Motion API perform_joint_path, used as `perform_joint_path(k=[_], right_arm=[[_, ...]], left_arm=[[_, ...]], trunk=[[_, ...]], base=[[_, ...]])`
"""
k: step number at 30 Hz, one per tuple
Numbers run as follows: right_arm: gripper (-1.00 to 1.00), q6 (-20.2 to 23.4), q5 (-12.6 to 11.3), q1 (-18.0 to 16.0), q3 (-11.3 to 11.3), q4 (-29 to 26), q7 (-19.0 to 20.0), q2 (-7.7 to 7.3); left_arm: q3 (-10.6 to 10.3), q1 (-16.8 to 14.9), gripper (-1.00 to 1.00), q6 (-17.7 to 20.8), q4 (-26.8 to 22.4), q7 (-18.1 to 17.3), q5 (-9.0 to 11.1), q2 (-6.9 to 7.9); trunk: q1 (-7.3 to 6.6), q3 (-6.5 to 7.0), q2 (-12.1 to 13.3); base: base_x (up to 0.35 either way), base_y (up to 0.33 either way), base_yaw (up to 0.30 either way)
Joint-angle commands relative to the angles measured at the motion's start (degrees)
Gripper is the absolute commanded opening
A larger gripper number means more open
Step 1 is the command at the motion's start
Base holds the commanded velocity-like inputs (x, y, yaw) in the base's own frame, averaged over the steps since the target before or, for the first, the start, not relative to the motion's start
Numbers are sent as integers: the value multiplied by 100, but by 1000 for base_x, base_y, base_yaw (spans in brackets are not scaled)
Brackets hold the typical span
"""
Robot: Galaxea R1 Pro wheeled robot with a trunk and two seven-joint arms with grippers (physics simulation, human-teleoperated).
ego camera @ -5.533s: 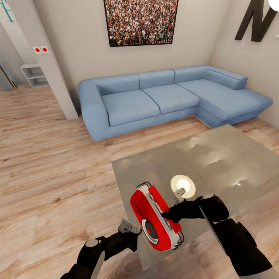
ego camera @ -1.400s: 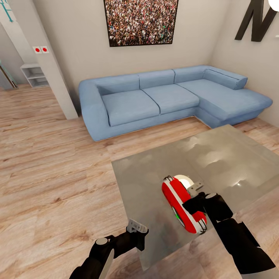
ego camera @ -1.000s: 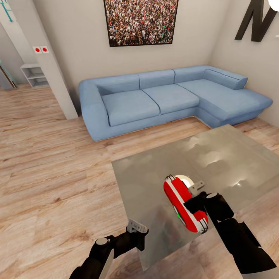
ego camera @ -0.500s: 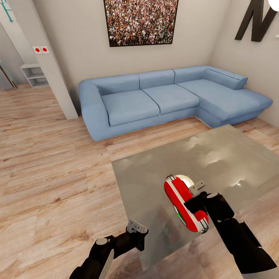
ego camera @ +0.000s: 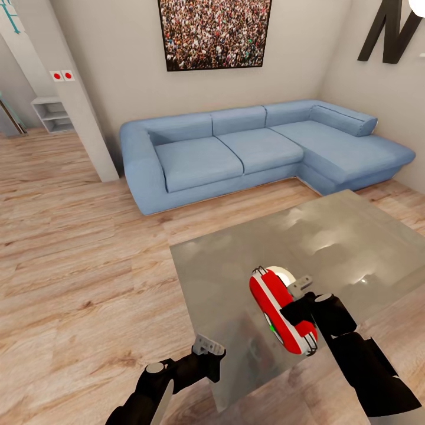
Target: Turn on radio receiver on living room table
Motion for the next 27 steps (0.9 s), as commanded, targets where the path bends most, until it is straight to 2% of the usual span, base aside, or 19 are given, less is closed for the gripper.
perform_joint_path(k=[1,7,13,18,22,27], right_arm=[[-100,0,8,-1,3,0,6,0],[-100,0,6,-19,-3,7,-23,9],[-100,0,23,-523,-2,400,9,20],[-100,0,15,-764,-13,682,35,27],[-100,0,-8,-1126,-25,1119,76,41],[-100,0,-19,-1483,-31,1623,177,174]], left_arm=[[0,0,-100,0,0,-2,-3,0],[2,0,-100,-2,0,-6,-5,0],[3,0,-100,0,8,7,-6,0],[4,0,-100,-2,9,9,-3,0],[5,0,-100,-5,9,9,-6,0],[3,0,-100,-8,3,-1,-4,5]], trunk=[[0,0,0],[0,0,0],[0,0,0],[0,0,0],[0,0,0],[0,0,0]], base=[[0,0,0],[0,0,0],[0,0,0],[0,0,0],[0,0,0],[0,0,0]])
